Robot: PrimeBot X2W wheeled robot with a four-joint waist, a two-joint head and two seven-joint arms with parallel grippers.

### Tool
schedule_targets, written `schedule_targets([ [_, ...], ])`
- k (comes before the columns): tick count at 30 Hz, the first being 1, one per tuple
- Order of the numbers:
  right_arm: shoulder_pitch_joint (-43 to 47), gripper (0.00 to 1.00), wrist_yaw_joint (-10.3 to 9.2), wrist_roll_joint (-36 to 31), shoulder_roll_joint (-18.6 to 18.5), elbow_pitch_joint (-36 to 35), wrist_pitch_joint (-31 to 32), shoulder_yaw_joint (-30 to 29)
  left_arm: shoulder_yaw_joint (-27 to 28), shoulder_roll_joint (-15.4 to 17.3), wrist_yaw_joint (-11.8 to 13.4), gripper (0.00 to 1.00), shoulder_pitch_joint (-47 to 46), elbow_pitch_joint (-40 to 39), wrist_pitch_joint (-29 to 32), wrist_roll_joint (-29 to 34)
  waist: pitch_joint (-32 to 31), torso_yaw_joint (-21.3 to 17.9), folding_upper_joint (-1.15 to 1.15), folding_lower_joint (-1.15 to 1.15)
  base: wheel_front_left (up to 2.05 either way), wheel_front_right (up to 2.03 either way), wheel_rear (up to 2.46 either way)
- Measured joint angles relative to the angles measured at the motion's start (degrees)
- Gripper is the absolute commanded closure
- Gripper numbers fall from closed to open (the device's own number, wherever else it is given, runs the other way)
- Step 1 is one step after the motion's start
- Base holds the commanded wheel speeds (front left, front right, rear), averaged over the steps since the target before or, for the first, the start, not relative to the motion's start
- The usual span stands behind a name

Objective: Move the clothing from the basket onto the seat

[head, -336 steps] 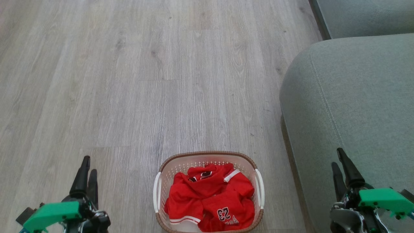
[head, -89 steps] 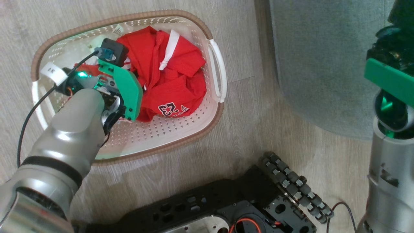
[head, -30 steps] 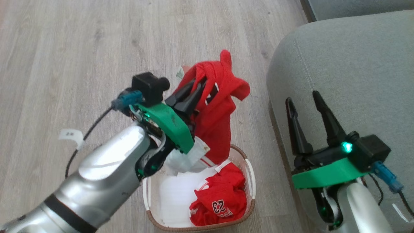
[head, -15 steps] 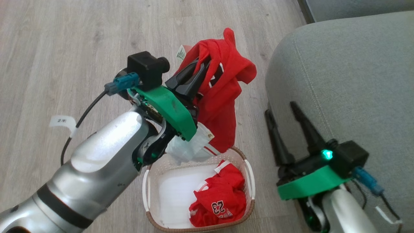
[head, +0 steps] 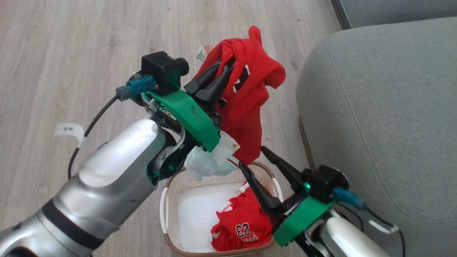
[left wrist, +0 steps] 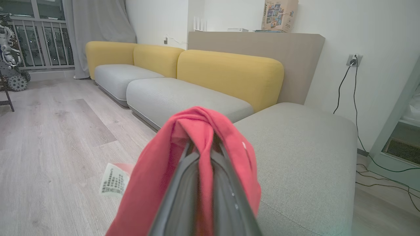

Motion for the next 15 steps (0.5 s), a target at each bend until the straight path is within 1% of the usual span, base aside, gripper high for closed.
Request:
schedule_targets([
  [3, -3.0, 0.0, -0.01, 2.3, -0.3, 3.8, -0.1, 2.8, -0.1, -0.4, 0.0, 1.0, 0.0, -0.1, 0.4, -0.1, 0.0, 0.5, 0.0, 0.0, 0.0, 0.0, 0.0],
  [8, -8.8, 0.0, -0.01, 3.9, 0.3, 9.8, -0.6, 6.9, -0.5, -1.0, 0.0, 1.0, 0.0, -0.9, 0.5, -0.1, 0.1, 1.5, 0.0, 0.0, 0.0, 0.0, 0.0],
  [15, -15.9, 0.0, -0.01, 4.4, 2.6, 15.5, -0.8, 7.0, -1.9, -2.4, -0.1, 1.0, 0.0, -1.6, 1.0, -0.1, 0.3, 3.5, 0.0, 0.0, 0.0, 0.0, 0.0],
])
